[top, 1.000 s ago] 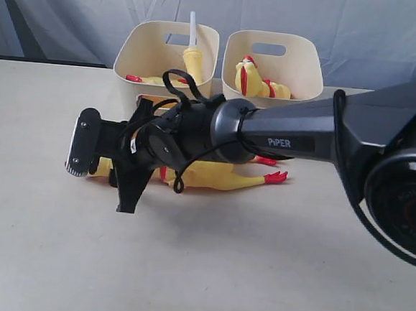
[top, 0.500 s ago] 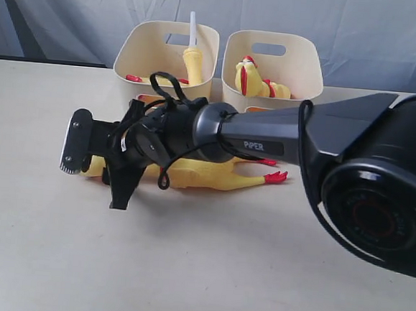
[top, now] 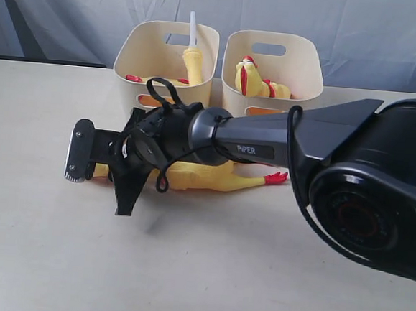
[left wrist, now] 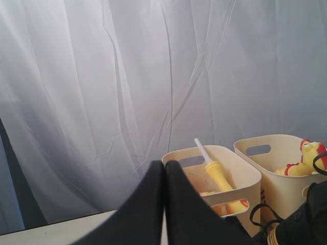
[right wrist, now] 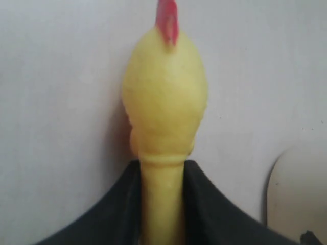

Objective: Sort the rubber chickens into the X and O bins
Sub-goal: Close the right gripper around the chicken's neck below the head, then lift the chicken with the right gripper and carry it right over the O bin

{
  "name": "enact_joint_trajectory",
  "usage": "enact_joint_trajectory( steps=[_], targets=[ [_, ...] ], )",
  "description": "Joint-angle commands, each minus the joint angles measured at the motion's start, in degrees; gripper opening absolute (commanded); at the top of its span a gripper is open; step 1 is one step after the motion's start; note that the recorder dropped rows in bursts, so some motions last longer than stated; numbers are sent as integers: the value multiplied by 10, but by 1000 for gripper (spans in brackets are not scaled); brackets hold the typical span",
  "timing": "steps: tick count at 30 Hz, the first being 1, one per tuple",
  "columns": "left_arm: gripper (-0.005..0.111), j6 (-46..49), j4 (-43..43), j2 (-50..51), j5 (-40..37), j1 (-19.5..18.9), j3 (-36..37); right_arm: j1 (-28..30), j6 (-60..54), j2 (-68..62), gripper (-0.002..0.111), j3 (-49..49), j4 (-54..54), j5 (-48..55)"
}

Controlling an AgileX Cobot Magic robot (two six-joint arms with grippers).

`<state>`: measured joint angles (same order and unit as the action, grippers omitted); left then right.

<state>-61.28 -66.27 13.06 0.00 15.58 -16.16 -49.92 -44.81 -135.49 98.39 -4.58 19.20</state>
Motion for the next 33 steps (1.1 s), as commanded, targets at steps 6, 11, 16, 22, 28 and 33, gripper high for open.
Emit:
enact_joint_trajectory(
  steps=[6, 11, 16, 22, 28, 33],
  targets=[
    [0, -2, 4, -4, -3, 0, 1, -6, 16, 22, -1, 2, 25, 5],
    [0, -2, 4, -4, -3, 0, 1, -7, 76, 58, -1, 2, 46, 2],
    [0, -2, 4, -4, -3, 0, 1, -7, 121, 104, -1, 2, 104, 12],
    [0, -2, 4, -4, -3, 0, 1, -7, 121, 163, -1, 2, 168, 13],
    [0, -2, 4, -4, -3, 0, 1, -7, 120, 212, -1, 2, 187, 37],
    [0, -2, 4, -4, -5, 0, 1, -7, 118, 274, -1, -13, 195, 27]
  ],
)
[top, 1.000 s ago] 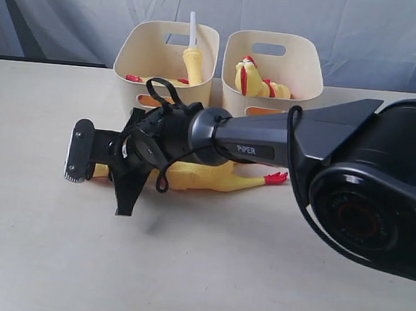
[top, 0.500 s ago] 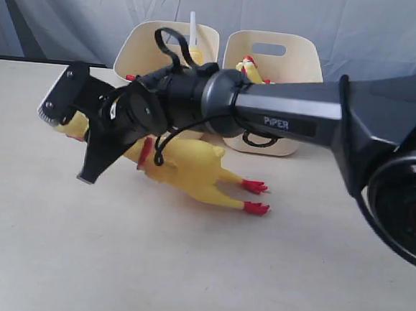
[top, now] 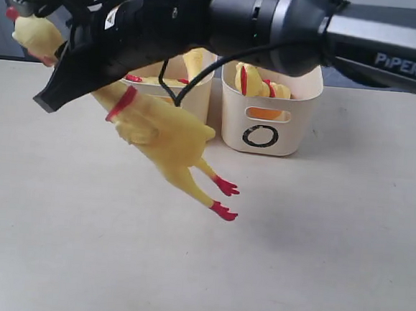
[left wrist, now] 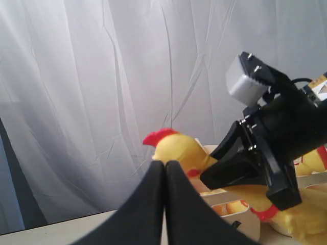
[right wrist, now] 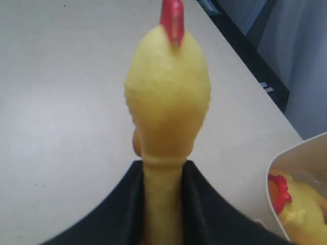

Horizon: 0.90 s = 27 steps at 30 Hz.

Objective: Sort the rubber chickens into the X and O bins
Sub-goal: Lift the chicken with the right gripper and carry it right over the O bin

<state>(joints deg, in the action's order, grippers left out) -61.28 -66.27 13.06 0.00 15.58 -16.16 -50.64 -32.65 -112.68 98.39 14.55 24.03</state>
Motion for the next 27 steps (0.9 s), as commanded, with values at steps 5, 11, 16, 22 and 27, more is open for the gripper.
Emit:
enact_joint_trajectory(
  steps=[5, 11, 16, 22, 27],
  targets=[
    [0, -2, 4, -4, -5, 0, 1, 0, -53, 128, -1, -75, 63, -64],
    [0, -2, 4, -4, -5, 0, 1, 0, -53, 253, -1, -198, 96, -195],
    [0, -2, 4, -4, -5, 0, 1, 0, -48, 359, -1, -294, 110, -288],
    [0, -2, 4, -4, -5, 0, 1, 0, -46, 441, -1, -353, 133, -360],
    [0, -2, 4, -4, -5, 0, 1, 11, -33, 530, -1, -415, 142, -441]
  ],
)
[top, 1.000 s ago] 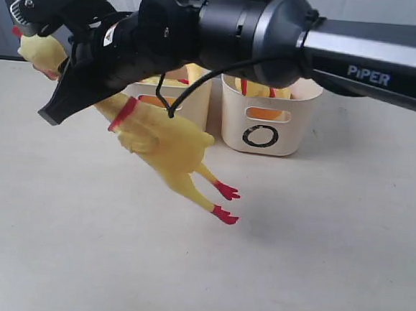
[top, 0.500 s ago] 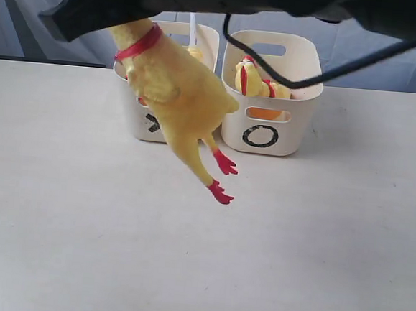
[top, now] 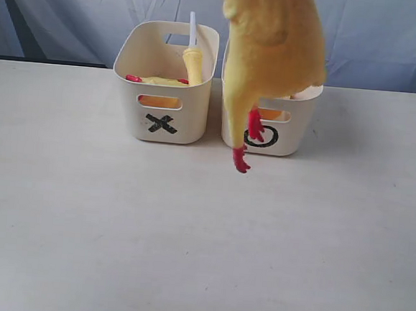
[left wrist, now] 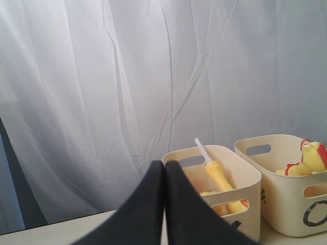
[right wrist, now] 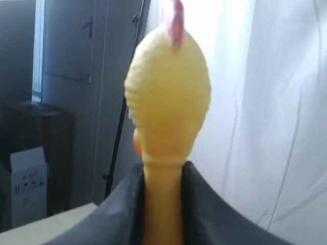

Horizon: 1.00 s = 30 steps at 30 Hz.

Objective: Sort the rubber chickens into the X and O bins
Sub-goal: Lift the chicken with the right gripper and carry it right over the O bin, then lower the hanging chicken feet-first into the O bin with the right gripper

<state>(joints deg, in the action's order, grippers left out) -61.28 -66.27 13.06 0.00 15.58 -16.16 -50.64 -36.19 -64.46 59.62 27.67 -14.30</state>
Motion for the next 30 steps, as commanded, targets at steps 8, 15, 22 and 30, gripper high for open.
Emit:
enact_joint_trajectory(
  steps=[8, 15, 22, 30],
  targets=[
    [0, -2, 4, -4, -5, 0, 1, 93, 9, 102, -1, -73, 28, -103],
    [0, -2, 4, -4, -5, 0, 1, 170, 66, 94, -1, -89, 18, -163],
    [0, -2, 4, -4, -4, 0, 1, 256, 197, 19, -1, -97, -23, -252],
    [0, -2, 4, -4, -4, 0, 1, 354, 433, -136, -1, -94, -214, -409]
  ],
)
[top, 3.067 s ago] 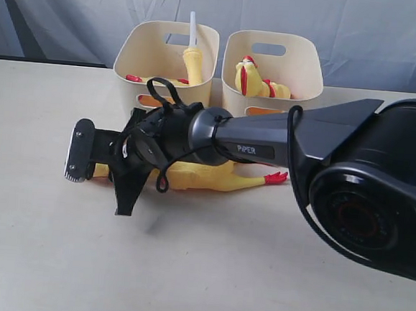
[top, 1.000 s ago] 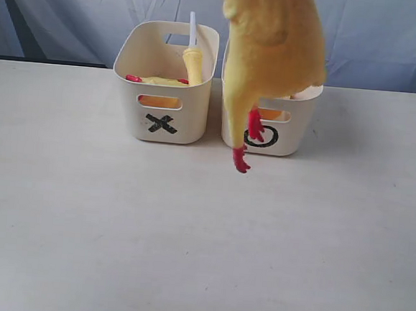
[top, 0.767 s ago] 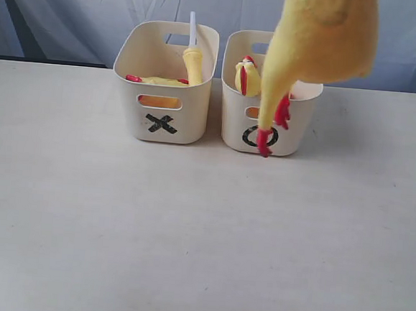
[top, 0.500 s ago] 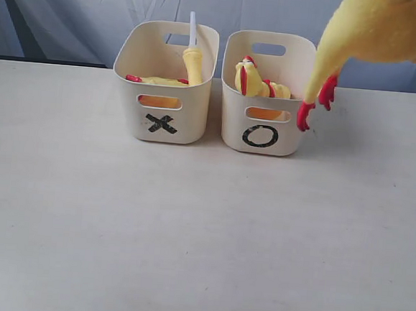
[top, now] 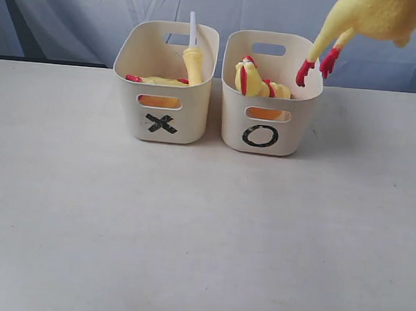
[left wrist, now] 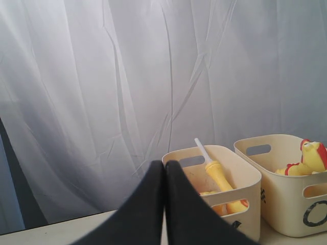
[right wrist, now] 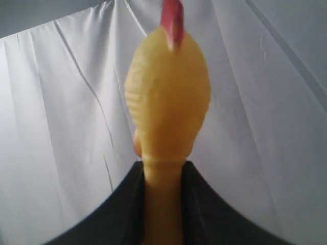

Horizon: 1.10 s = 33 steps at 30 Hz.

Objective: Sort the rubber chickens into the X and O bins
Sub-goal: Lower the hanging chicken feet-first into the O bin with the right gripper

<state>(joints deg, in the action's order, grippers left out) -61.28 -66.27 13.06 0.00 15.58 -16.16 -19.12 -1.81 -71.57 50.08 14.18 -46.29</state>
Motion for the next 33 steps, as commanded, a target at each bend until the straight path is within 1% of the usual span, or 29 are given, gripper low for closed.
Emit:
enact_joint_trajectory(
  steps=[1, 5, 7, 12, 22, 26, 33],
  targets=[
    [0, -2, 4, -4, -4, 0, 1, 46, 103, -85, -1, 6, -79, -88],
    [0, -2, 4, -4, -4, 0, 1, 65, 148, -153, -1, 31, -79, -129],
    [0, -2, 4, -4, -4, 0, 1, 65, 167, -182, -1, 53, -79, -145],
    [0, -2, 4, -4, -4, 0, 1, 65, 169, -232, -1, 108, -103, -170],
    [0, -2, 4, -4, -4, 0, 1, 65, 169, -346, -1, 232, -109, -173],
    [0, -2, 4, -4, -4, 0, 1, 63, 180, -395, -1, 305, -117, -141],
    [0, -2, 4, -4, -4, 0, 1, 47, 178, -449, -1, 380, -126, -117]
  ],
)
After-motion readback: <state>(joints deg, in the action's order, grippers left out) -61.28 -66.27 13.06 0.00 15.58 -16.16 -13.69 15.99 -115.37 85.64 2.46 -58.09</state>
